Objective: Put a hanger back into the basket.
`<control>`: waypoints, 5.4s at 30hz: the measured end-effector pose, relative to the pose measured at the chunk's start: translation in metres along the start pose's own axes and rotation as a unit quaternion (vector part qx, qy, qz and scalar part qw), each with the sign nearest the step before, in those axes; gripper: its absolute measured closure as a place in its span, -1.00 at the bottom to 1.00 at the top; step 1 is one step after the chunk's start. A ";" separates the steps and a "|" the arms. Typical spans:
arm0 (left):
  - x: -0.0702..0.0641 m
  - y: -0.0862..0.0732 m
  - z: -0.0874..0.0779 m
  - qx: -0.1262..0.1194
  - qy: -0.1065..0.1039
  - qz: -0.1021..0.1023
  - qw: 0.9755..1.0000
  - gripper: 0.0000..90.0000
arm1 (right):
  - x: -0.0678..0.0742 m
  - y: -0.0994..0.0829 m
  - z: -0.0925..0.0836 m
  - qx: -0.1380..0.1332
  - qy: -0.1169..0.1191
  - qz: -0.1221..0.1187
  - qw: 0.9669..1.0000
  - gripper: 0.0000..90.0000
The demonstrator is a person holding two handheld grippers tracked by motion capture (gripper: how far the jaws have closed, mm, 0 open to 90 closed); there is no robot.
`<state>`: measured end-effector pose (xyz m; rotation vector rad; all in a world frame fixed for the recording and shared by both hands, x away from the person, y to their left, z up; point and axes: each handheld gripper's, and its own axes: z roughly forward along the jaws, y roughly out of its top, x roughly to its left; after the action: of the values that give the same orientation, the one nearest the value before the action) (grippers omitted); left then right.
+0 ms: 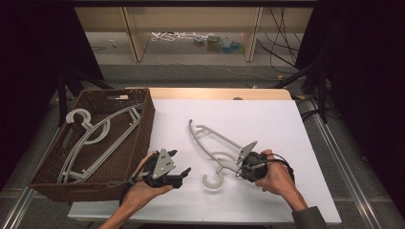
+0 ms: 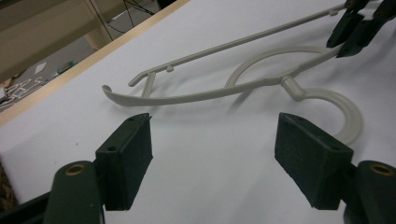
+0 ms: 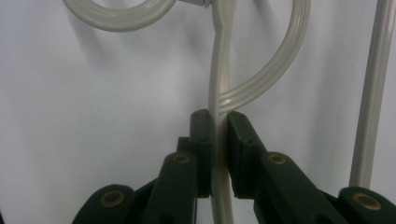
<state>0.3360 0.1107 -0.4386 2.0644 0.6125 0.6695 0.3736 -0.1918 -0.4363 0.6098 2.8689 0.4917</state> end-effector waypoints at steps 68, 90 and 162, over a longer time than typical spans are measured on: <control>-0.017 0.030 0.015 0.030 -0.140 0.262 0.954 0.68 | 0.015 0.011 -0.054 -0.110 0.044 -0.113 0.986 0.73; 0.016 0.039 -0.002 0.055 -0.150 0.032 0.987 0.77 | -0.003 0.007 -0.071 -0.224 -0.067 0.083 0.969 -0.41; 0.117 0.073 -0.114 -0.077 -0.108 -0.211 0.968 0.77 | 0.039 -0.038 -0.039 -0.373 -0.096 0.160 0.909 -0.62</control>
<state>0.3604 0.2141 -0.2943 1.7539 0.8133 0.2323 0.3152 -0.2193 -0.4171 0.8972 2.1359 1.3883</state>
